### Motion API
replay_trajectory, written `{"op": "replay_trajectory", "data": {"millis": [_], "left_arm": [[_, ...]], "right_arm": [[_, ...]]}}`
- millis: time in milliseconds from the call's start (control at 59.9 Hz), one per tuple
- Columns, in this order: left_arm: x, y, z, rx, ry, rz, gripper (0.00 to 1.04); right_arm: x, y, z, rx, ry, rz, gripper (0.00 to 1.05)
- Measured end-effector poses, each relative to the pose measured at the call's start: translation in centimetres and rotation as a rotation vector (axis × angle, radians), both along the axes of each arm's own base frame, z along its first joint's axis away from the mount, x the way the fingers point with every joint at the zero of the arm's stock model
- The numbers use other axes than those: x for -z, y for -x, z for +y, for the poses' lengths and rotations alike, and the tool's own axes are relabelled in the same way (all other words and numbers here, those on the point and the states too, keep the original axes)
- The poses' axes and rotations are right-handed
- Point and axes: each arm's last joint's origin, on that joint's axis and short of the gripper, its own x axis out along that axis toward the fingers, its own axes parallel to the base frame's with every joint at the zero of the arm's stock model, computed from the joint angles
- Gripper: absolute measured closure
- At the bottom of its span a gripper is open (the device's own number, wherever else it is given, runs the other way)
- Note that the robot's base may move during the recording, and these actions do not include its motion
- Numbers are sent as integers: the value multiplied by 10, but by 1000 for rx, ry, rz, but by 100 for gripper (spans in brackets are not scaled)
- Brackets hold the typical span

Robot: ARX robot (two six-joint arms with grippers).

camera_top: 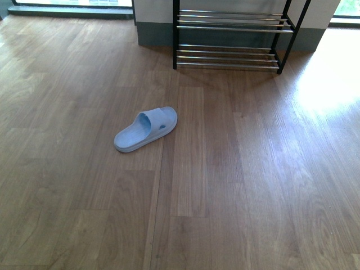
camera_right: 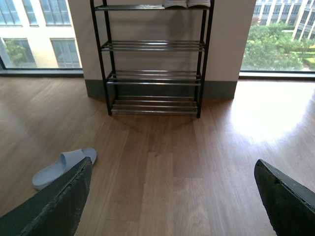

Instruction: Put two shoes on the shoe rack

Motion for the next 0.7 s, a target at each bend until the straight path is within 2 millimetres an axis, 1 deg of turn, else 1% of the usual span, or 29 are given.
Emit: {"op": "replay_trajectory", "data": {"millis": [702], "left_arm": [[0,0,0,0,0,0,103]], "right_arm": [[0,0,0,0,0,0,9]]}}
